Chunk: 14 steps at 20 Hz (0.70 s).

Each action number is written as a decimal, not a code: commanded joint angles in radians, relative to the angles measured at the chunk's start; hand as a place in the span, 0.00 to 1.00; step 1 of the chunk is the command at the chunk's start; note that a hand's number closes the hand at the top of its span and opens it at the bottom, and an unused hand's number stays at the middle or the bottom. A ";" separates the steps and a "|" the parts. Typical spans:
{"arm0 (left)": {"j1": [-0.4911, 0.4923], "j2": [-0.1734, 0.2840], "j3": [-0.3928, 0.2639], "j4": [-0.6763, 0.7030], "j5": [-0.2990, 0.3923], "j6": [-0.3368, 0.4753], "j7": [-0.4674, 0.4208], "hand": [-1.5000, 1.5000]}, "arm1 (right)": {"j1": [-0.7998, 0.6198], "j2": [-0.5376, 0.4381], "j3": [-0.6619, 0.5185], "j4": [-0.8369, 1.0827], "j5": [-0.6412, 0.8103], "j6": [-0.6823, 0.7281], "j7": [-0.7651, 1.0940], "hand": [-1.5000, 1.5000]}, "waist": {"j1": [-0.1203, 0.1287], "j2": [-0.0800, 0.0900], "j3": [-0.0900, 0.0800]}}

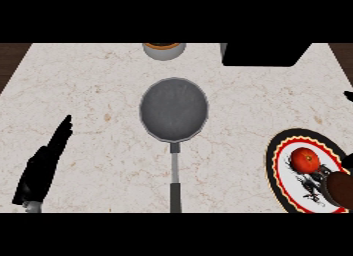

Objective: Pick the tomato from the plate and place it in the pan

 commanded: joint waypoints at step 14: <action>0.003 -0.059 0.063 0.027 -0.061 -0.047 -0.018 0.50 | -0.158 0.152 0.110 0.061 0.121 0.247 0.293 0.00 | -0.009 -0.001 0.000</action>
